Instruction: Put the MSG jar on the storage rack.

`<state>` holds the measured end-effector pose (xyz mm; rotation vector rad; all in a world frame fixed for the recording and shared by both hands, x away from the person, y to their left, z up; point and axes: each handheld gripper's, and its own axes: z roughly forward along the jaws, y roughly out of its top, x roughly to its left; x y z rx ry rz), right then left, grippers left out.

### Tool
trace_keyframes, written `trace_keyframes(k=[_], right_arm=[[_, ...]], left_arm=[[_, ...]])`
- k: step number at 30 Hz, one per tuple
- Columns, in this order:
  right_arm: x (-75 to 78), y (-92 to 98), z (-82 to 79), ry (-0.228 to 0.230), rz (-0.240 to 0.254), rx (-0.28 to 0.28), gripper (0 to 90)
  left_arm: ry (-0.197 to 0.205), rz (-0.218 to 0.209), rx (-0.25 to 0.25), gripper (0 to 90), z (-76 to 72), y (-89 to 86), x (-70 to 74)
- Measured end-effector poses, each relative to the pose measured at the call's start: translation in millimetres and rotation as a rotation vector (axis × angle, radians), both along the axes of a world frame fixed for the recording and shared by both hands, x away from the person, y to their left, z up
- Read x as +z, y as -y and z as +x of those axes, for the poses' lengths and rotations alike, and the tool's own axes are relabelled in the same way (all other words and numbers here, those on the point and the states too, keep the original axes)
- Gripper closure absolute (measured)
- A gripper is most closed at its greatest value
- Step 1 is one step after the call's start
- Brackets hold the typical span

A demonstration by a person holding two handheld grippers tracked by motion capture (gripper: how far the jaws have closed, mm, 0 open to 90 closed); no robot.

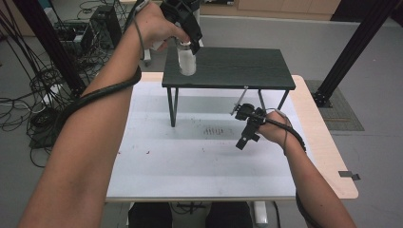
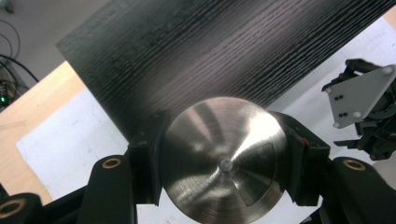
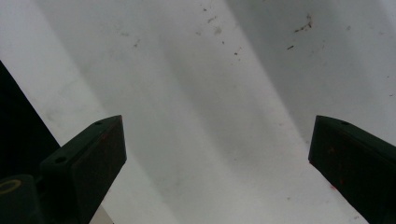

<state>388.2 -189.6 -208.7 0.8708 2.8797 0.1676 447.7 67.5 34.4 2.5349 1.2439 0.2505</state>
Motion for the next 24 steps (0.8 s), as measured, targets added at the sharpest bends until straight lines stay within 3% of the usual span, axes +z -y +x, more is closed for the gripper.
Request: trace_keyframes(k=[2,7,9,11,24], right_arm=[[-0.7,0.7,1.1,-0.005,0.003,0.000,4.1],[-0.9,3.0,5.5,-0.031,0.021,0.002,4.1],[-3.2,-1.1,0.3,0.004,-0.005,0.000,4.1],[-2.6,1.1,3.6,-0.017,0.010,-0.006,4.1],[-3.9,4.7,5.3,-0.020,0.012,-0.008,4.1]], left_arm=[[-0.006,0.017,0.006,42.2,5.0,4.3,-9.4],[-0.008,0.010,0.013,42.2,11.2,4.8,-20.4],[-0.020,0.013,0.015,42.2,15.9,6.1,-25.4],[-0.021,0.018,0.022,42.2,17.5,8.5,-28.1],[-0.030,0.004,0.031,42.1,23.3,5.7,-31.0]])
